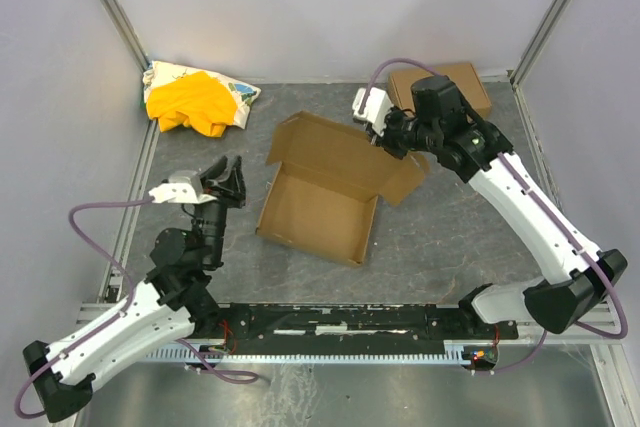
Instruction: Fold the paper box
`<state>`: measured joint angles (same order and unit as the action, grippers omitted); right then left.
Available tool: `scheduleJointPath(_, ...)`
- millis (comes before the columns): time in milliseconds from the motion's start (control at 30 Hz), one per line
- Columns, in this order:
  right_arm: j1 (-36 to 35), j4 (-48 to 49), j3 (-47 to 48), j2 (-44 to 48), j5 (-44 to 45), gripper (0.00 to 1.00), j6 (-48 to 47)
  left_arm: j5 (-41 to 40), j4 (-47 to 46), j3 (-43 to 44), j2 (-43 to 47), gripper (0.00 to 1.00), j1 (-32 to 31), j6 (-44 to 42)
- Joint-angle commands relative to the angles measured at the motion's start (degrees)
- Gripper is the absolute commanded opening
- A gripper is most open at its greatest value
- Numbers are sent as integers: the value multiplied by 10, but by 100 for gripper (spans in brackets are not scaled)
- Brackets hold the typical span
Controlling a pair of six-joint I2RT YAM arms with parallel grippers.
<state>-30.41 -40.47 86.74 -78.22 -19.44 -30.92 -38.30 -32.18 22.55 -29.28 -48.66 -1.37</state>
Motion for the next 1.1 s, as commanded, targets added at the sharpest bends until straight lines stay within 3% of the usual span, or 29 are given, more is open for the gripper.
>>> scheduleJointPath(0, -39, -21, 12, 27, 49, 1, -122, -100, 178, 70, 10, 42, 0, 41)
scheduleJointPath(167, -59, -55, 30, 29, 51, 1, -197, -86, 236, 137, -57, 47, 1, 53)
scheduleJointPath(300, -75, -49, 31, 34, 61, 1, -191, -91, 271, 179, -129, 50, 7, 96)
scheduleJointPath(433, -106, -12, -2, 46, 106, 1, -170, -73, 308, 160, -166, 47, 24, 223)
scheduleJointPath(600, -163, 50, -80, 74, 204, 1, -184, -74, 281, 79, -137, 41, 25, 333)
scheduleJointPath(800, -223, 111, -151, 87, 306, 1, -173, -62, 270, 43, -104, 38, 26, 351)
scheduleJointPath(1067, -238, 163, -205, 112, 311, 2, -137, -42, 242, 46, -155, 39, 28, 322)
